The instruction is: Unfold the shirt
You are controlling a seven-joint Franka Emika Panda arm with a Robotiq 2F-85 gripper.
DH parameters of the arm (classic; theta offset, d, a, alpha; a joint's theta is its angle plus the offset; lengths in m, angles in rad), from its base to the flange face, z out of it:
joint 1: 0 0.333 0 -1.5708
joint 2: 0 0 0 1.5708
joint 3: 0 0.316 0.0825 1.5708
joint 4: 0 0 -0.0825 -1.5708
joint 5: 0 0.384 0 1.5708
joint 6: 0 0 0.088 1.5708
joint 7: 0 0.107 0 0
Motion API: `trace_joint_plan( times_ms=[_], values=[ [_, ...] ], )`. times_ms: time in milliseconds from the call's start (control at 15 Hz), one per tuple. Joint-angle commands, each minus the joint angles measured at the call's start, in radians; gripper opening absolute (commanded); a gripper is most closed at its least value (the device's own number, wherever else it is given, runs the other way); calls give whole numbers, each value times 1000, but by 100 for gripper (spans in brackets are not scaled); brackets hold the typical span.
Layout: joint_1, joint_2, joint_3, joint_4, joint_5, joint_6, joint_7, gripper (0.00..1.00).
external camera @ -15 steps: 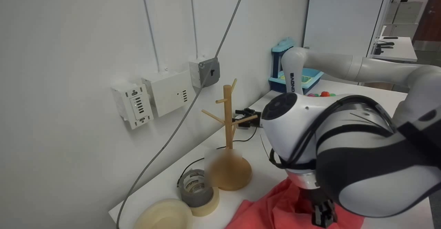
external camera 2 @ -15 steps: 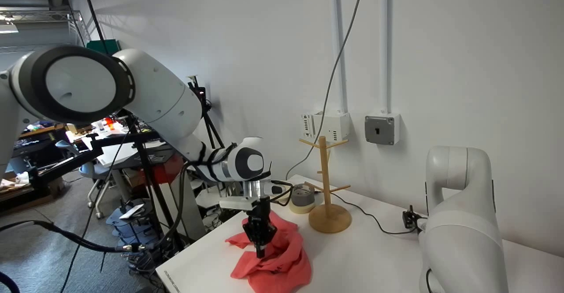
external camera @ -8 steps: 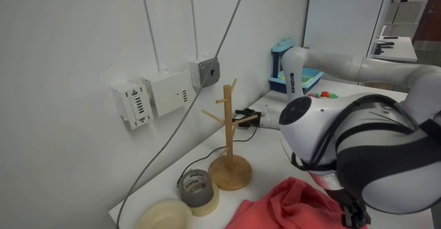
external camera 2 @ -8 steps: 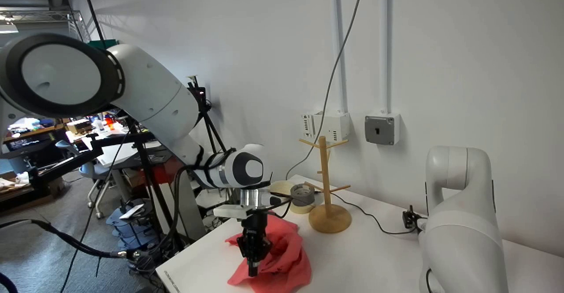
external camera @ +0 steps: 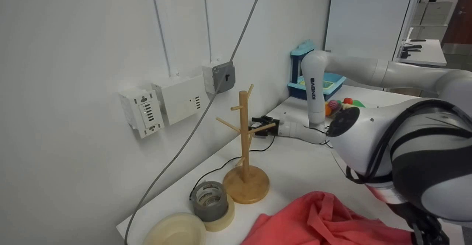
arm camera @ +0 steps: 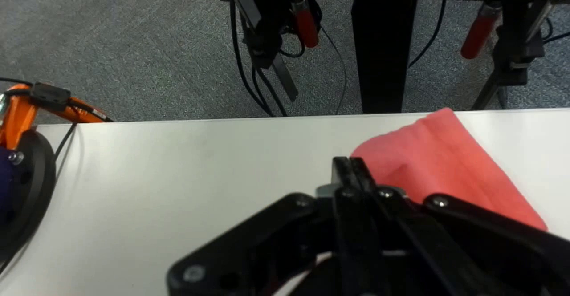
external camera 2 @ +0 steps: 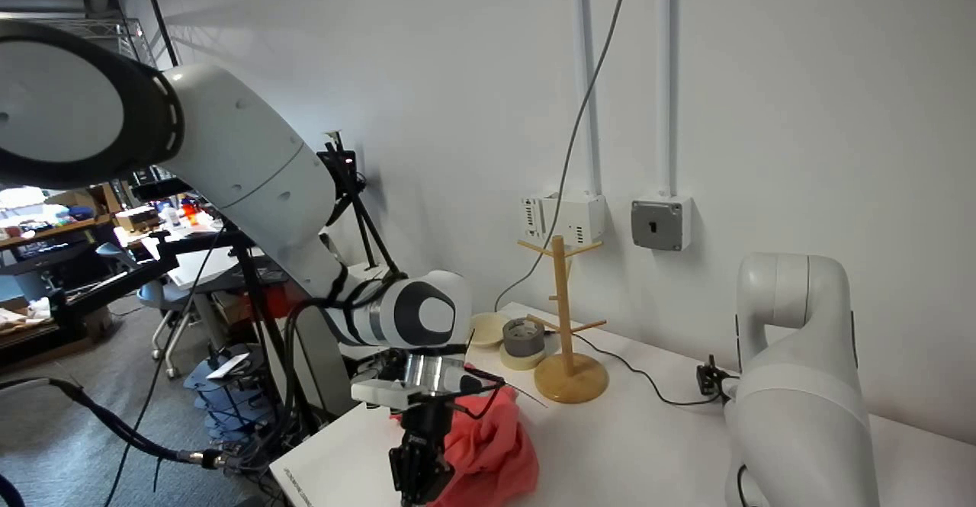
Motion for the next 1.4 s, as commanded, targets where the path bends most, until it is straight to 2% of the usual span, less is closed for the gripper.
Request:
trace_joint_plan(
  times_ms=[0,267,667,933,1333],
  values=[
    [-33,-61,5,-12,-8,-5,2,0],
    [-15,-113,7,35,-57,18,38,0],
    [39,-103,-7,149,-358,29,214,0],
    [48,-96,-7,171,-568,78,377,0],
    [34,-93,5,170,-876,159,709,0]
  ],
)
